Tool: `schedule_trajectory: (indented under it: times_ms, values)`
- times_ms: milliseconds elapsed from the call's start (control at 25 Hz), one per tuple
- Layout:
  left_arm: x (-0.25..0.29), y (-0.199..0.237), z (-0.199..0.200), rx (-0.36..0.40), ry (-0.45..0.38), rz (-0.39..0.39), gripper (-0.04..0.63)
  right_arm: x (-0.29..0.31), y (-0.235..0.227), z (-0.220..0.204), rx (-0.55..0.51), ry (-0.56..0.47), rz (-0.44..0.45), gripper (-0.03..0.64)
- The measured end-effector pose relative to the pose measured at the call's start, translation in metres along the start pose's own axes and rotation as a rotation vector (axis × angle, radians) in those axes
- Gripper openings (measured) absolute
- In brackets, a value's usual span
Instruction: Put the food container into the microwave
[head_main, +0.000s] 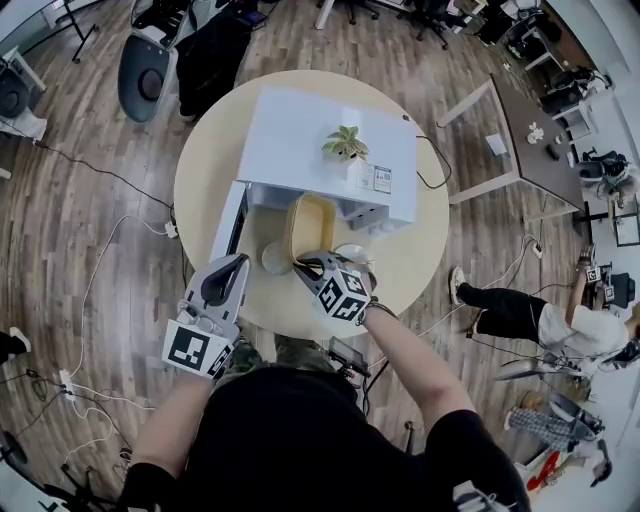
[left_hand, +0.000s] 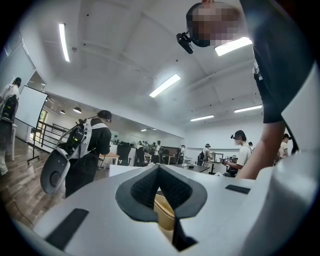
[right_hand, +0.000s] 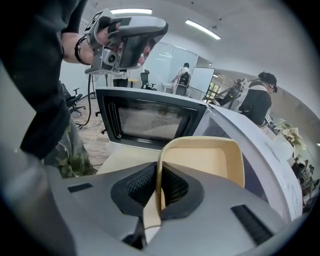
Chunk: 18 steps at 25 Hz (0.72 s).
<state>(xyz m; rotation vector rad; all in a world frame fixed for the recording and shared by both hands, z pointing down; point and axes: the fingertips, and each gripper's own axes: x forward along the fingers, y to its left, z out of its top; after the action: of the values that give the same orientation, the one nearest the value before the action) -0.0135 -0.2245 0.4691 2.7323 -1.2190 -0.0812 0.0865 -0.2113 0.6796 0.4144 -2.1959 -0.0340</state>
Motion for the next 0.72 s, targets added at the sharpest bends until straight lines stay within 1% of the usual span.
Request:
schedule_trajectory:
  times_ms: [360, 720]
  values:
    - [-0.003, 0.005, -0.005, -0.006, 0.015, 0.026, 0.018, 0.03, -0.012, -0.023, -0.018, 0.082, 0.058, 0.026]
    - [-0.008, 0.005, -0.014, -0.015, 0.041, 0.037, 0.018, 0.051, -0.026, -0.048, 0.007, 0.158, 0.114, 0.026]
